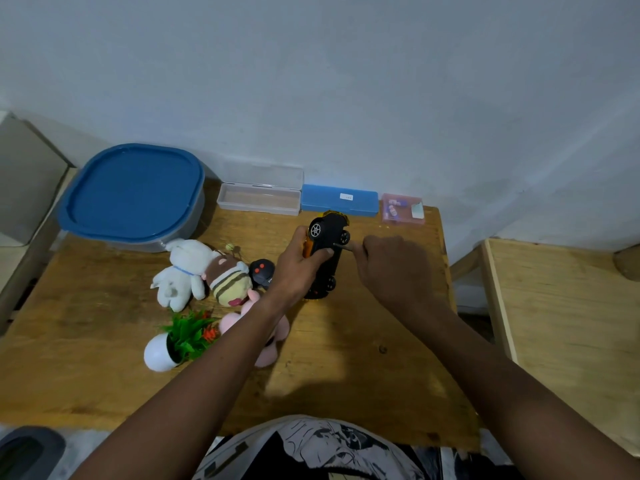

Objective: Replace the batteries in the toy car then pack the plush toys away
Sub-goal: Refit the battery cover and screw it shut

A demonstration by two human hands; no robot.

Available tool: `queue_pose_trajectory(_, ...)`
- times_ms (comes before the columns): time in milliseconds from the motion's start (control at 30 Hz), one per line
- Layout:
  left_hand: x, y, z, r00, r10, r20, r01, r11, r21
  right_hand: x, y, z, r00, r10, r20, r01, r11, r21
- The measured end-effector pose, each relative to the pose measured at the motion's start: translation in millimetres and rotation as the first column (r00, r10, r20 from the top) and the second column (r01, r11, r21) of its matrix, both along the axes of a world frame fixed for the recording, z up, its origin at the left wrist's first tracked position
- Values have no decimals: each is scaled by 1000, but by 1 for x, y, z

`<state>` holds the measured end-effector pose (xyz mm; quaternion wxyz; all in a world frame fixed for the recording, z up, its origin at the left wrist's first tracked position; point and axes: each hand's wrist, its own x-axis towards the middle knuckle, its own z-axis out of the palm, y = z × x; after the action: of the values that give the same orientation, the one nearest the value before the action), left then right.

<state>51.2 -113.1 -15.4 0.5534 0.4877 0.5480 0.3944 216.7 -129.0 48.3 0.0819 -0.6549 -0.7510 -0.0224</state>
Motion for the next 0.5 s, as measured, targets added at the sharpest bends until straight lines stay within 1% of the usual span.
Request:
queue_pose_trajectory(67,-1,0,0,1000,-27,-9,27,1000,5,0,2,1,997,-57,-58,53,996,-65)
queue_pose_trajectory(100,-1,0,0,1000,-29,0,29,1000,-5,1,3,1,993,-50,-111,38,994,-107)
queue_pose_trajectory(167,-2,0,1,999,-28,17,29,999,-35,1,3,7,977,18,-213,-55,984,-168)
queue_pose_trajectory(200,-2,0,1,999,-27,16,28,999,-44,0,2,9,970,60,-235,-104,978,-182)
queue_pose_trajectory(233,-2,1,1,1000,-27,16,28,999,-46,0,2,10,966,97,-238,-144,972,-187)
queue_pose_trajectory(300,-1,1,3,1000,-18,26,19,999,-39,1,0,12,973,133,-189,-158,979,-127)
queue_pose_trajectory(400,-2,3,7,1000,-6,8,6,1000,3,4,-3,7,993,118,11,-117,993,-30)
queue_pose_trajectory(433,-3,4,9,1000,-17,-14,18,1000,23,3,-4,5,996,88,30,-87,995,-38)
queue_pose_trajectory(500,-4,5,12,998,-39,-47,41,998,49,2,-2,5,997,24,-67,-31,994,-104)
